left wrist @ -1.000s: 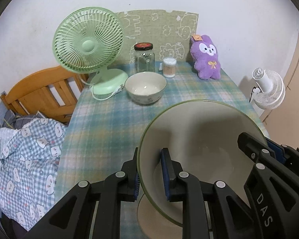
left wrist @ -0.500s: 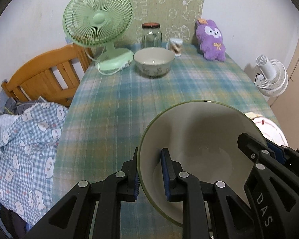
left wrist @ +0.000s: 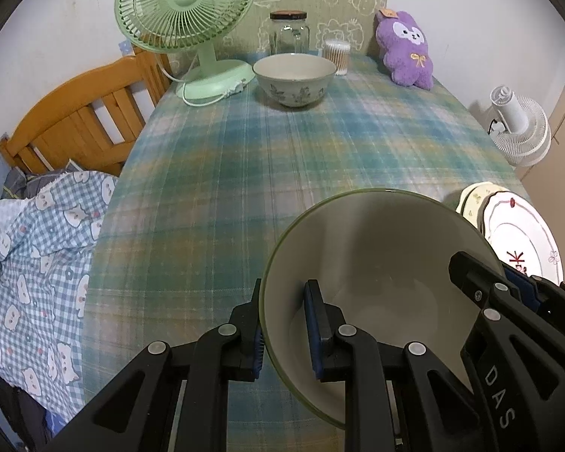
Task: Organize plates and bowls
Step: 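Lift the bowl with both grippers and carry it over the first bowl, then lower the bowl into the first bowl and open both grippers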
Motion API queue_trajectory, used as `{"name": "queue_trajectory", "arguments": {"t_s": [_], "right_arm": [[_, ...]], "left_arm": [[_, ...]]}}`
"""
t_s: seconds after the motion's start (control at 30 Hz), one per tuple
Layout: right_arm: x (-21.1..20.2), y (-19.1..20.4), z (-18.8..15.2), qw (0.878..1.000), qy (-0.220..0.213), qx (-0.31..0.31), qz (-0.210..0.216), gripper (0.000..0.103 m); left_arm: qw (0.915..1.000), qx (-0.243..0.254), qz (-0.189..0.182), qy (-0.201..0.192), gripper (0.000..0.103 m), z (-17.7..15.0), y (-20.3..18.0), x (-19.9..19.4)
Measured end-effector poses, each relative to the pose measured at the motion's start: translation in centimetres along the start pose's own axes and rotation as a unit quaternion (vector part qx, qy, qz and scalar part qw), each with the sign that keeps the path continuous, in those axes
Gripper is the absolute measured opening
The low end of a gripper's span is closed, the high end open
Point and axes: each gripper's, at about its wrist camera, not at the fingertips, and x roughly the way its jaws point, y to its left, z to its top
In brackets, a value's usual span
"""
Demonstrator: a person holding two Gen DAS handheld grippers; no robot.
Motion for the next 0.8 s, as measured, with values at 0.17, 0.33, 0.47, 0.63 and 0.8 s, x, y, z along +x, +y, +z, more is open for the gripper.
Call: {"name": "queue_trajectory", "arguments": {"t_s": [0.17, 0.33, 0.47, 0.63, 0.8], "right_arm": [[0.6, -0.1, -0.2, 1.0, 0.006, 0.001, -0.007, 0.017], [1.0, -0.4, -0.2, 1.0, 0.008, 0.002, -0.017, 0.017], [1.2, -0.6, -0.3, 1.0, 0.011, 0.004, -0.021, 0.017], [1.2, -0.5, -0.2, 1.0, 0.015, 0.002, -0.023, 0.017], [1.1, -0.5, 0.1, 1.0, 0.026, -0.004, -0.006, 0.026]], "left_arm": [[0.9999, 0.006, -0.005, 0.008, 0.016, -0.3, -0.1, 0.5], [0.9998, 0.01, -0.011, 0.014, 0.016, -0.2, -0.4, 1.1], [0.9997, 0.012, -0.013, 0.018, 0.016, -0.3, -0.7, 1.4], [0.9997, 0.01, -0.015, 0.019, 0.016, -0.3, -0.6, 1.5], [0.9995, 0.013, -0.019, 0.02, 0.031, -0.1, -0.7, 1.1]]}}
